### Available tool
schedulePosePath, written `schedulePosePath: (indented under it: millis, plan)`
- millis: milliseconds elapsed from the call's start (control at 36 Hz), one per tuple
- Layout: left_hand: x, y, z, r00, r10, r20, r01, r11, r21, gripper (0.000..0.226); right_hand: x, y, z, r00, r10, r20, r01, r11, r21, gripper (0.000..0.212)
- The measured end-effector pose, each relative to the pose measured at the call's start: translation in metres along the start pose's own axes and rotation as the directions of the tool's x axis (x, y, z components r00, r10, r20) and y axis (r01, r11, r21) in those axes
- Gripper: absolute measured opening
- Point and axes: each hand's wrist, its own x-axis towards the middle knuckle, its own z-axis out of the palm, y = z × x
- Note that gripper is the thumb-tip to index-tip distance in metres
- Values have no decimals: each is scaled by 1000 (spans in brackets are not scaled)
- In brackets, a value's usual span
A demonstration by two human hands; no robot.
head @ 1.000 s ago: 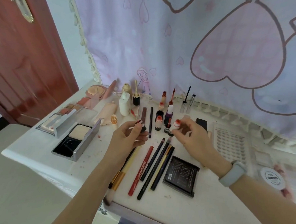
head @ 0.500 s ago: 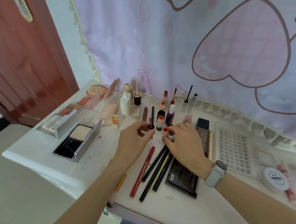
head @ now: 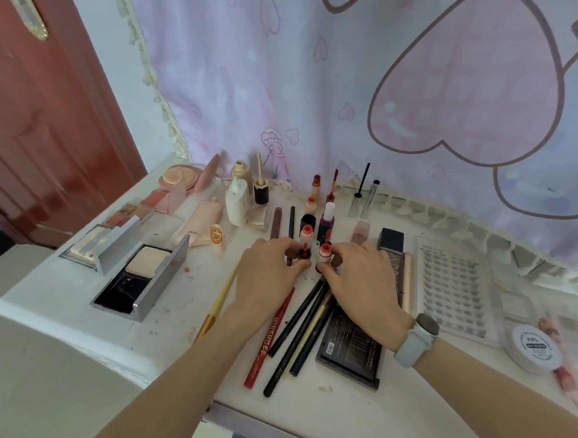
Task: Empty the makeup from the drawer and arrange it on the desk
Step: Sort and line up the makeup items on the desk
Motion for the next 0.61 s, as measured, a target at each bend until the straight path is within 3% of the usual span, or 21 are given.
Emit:
schedulePosePath:
  millis: [444, 611]
  plan:
    - [3, -3, -7, 999, 44, 32, -48, 987, 154, 43, -2, 2, -6, 1000, 22, 22, -23, 997, 68, 43]
    - [0, -10, -13, 999, 51, 11, -51, 917, 395, 35, -6, 5, -14, 996, 13, -93, 3, 985, 172, 42]
